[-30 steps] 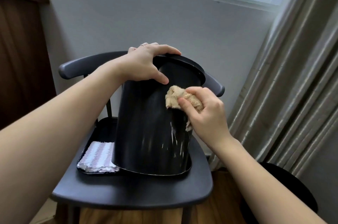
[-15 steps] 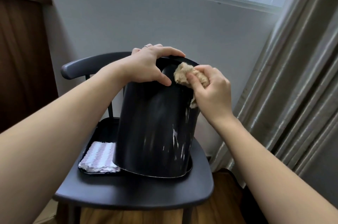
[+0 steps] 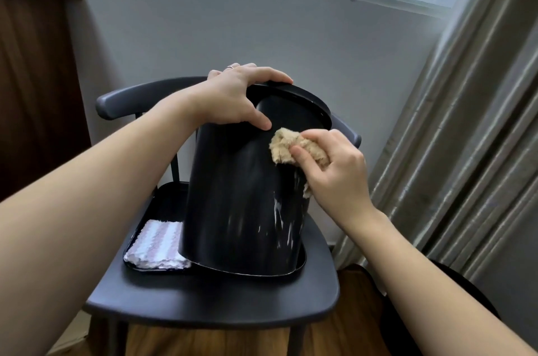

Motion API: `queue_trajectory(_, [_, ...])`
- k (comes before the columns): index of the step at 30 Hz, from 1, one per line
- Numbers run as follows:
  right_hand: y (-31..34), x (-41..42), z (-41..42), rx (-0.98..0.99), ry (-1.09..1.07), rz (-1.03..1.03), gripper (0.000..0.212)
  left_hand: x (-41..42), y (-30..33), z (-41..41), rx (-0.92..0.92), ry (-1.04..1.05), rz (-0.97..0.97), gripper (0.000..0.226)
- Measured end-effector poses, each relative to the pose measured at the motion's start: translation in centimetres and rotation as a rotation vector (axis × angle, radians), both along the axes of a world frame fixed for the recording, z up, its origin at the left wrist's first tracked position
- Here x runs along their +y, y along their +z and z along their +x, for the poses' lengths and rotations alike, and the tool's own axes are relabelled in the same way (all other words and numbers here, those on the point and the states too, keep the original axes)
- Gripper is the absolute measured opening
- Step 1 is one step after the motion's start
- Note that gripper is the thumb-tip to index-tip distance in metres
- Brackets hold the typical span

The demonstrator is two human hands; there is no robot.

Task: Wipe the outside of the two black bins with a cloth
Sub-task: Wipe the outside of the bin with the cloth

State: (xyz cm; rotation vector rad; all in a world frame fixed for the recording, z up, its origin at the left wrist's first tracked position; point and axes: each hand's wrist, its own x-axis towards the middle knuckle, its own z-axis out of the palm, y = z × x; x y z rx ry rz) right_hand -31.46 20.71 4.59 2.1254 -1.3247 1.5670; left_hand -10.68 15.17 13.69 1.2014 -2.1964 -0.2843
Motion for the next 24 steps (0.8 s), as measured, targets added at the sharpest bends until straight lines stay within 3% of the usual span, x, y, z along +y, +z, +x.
queue_trajectory(4, [-1.7,0.6,0.0,-0.012,0.044,0.016,0.019,-0.2,-0.1,0.1,0.0,0.006,-0.004,0.073])
queue_trajectory(9, [-7.4,3.6,-0.9,0.143,0.248,0.003,0.024,-0.5,-0.1,0.6,0.023,0.01,0.027,0.074])
queue_trajectory(13, [-7.6,3.8,-0.9,0.271,0.266,-0.037,0.025,-0.5,-0.2,0.7,0.039,-0.006,0.056,0.074])
queue_trajectory(19, [-3.2,1.8,0.4,0.043,0.011,-0.079,0.022,-0.5,-0.1,0.2,0.032,0.002,0.053,0.075])
queue_trajectory(24, [-7.0,3.9,0.0,0.191,0.231,-0.027,0.022,-0.9,-0.1,0.4,0.055,-0.01,0.085,0.075])
